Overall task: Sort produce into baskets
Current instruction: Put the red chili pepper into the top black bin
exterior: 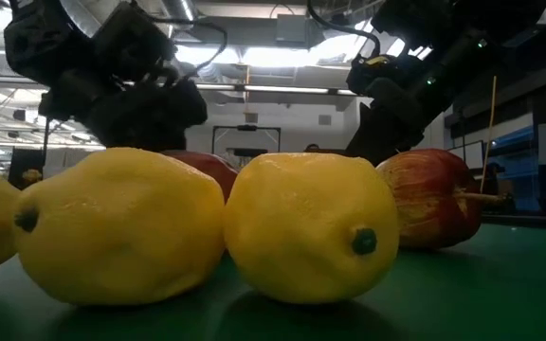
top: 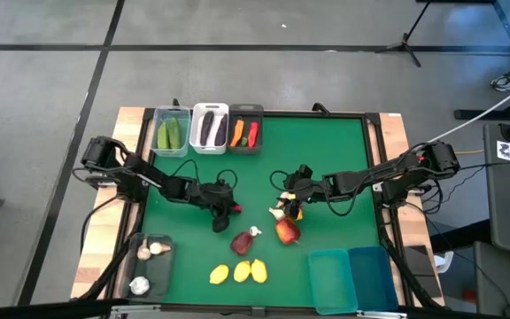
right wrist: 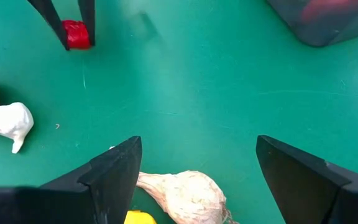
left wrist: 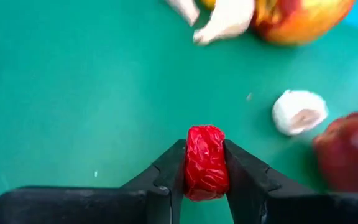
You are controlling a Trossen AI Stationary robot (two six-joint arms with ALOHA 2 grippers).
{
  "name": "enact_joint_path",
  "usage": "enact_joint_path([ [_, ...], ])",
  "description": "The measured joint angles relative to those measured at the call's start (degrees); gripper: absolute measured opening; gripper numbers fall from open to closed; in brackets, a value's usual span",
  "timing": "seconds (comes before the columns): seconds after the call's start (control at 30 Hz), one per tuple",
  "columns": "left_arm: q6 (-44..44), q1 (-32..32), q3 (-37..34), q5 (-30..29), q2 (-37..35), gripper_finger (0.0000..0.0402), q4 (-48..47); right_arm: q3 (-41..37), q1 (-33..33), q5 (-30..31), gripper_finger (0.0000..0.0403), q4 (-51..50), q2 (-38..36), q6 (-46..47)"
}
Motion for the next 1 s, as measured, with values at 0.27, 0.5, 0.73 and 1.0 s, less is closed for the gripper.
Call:
enact_joint_path([
  [0.27,-2.3,3.6,0.0,-15.3,-5.9,0.0088,1.2,0.0,0.0,0.0,0.0317,0.0,0.0,0.0],
  [0.5,2.9,11.8,0.9,-19.0,-7.6,0.0088,9.9,0.0,0.0,0.0,0.0317,0.1,0.0,0.0],
  [0.73,3.4,20.6,6.4,-19.1,-7.5,0.0088,9.2,0.0,0.0,0.3,0.0317,0.3,0.0,0.0],
  [1.0,11.8,25.6,11.2,-21.2,-7.5,0.0096,7.8,0.0,0.0,0.6,0.0317,0.3,0.0,0.0],
])
